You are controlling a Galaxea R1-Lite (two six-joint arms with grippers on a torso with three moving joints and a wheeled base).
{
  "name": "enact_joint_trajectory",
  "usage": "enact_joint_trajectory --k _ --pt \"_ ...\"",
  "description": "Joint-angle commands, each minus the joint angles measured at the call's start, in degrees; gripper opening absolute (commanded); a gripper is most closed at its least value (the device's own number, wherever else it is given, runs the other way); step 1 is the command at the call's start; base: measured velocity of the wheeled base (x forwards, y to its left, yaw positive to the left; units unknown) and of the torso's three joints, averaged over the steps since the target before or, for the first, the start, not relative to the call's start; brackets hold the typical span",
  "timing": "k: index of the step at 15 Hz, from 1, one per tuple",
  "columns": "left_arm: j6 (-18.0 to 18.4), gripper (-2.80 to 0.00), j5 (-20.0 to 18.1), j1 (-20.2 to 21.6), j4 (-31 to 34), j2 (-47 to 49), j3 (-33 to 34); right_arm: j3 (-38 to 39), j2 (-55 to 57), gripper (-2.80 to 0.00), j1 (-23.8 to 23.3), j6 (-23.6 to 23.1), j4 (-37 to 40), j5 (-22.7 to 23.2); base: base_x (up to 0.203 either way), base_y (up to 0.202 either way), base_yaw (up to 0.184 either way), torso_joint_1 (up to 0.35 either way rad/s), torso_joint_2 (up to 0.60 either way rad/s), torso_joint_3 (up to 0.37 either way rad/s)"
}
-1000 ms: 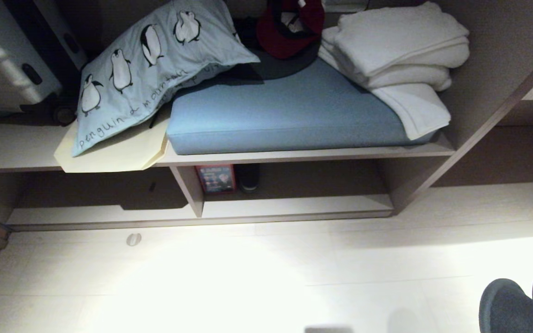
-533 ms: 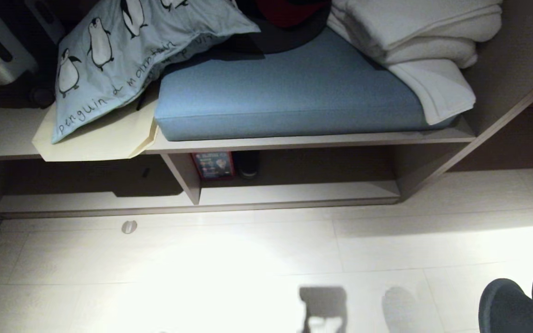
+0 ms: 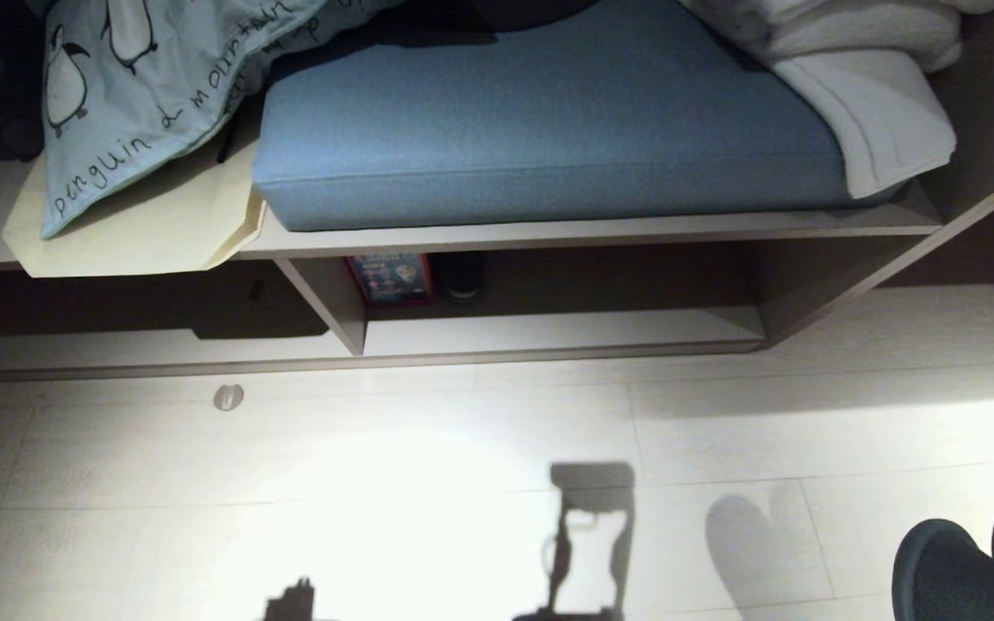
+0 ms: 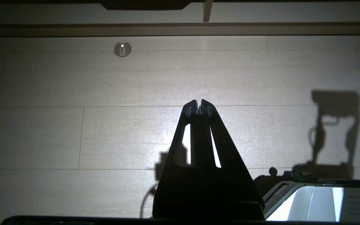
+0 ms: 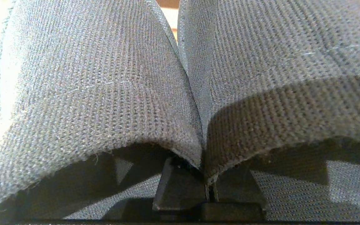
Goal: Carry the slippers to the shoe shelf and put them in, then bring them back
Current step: Place the slippers into the shoe cabinet
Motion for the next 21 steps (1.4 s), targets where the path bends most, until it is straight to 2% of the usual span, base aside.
enact_joint_trajectory --k 1,21 --pt "0.0 -2.80 0.0 0.0 0.0 0.0 0.0 0.1 -0.1 -2.80 0.0 0.0 0.0 0.0 0.000 0.000 0.000 0.001 0.00 -0.201" --pt "-0.1 -2.80 0.0 0.0 0.0 0.0 0.0 0.1 -0.1 -2.80 0.0 0.0 0.0 0.0 0.000 0.000 0.000 0.003 0.00 -0.198"
